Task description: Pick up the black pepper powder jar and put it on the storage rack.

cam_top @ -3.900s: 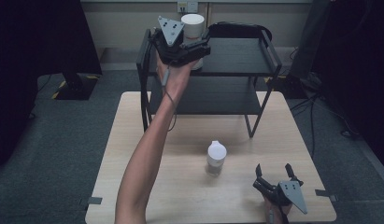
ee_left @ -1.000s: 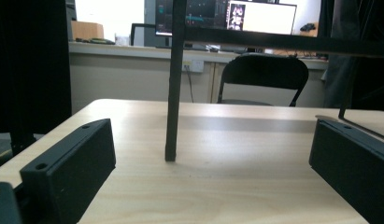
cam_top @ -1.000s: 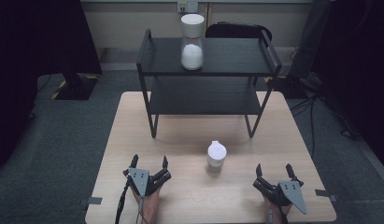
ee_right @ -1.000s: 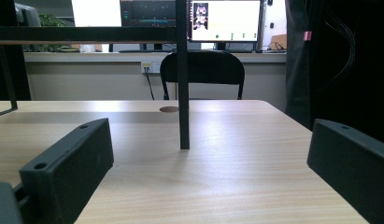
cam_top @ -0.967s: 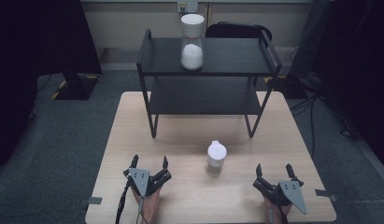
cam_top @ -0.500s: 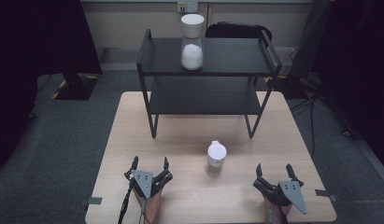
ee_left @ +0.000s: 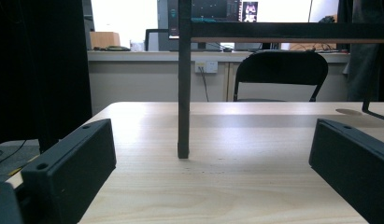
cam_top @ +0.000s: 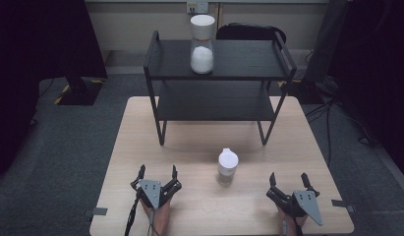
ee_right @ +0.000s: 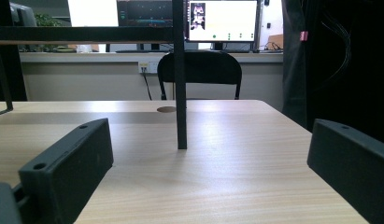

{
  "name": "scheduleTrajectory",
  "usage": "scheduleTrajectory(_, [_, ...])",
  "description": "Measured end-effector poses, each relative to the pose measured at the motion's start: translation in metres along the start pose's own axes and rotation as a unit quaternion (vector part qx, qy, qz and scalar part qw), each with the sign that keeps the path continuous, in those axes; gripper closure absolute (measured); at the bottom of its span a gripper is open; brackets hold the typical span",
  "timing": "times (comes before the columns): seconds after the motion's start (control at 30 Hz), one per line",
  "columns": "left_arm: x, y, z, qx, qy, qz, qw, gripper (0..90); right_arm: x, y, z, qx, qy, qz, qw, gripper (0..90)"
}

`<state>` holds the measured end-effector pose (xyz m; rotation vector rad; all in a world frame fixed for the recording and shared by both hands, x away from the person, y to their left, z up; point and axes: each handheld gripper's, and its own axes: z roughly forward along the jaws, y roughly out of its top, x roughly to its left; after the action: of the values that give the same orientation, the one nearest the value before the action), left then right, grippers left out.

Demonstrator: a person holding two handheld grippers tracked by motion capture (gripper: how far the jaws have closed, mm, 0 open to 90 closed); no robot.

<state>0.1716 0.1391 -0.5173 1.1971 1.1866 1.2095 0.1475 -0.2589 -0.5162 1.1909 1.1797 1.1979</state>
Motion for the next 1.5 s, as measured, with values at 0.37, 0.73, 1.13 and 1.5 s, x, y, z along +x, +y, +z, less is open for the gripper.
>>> scheduleTrajectory(0.37, [0.001,0.0,0.0,0.0,-0.002,0.0,1.0,0.0,-0.006,0.005,0.002,0.006,0.027,0.002,0.9996,0.0])
scheduleTrajectory(0.73, [0.001,0.0,0.0,0.0,-0.002,0.0,1.0,0.0,0.013,0.04,0.018,-0.018,0.105,0.006,0.9943,0.0])
scheduleTrajectory(1.13, [0.001,0.0,0.0,0.0,-0.002,0.0,1.0,0.0,0.053,0.068,0.05,-0.033,0.193,-0.009,0.9807,0.0])
scheduleTrajectory(1.5, [0.001,0.0,0.0,0.0,-0.002,0.0,1.0,0.0,0.079,0.043,0.048,0.009,0.197,-0.008,0.9804,3.7])
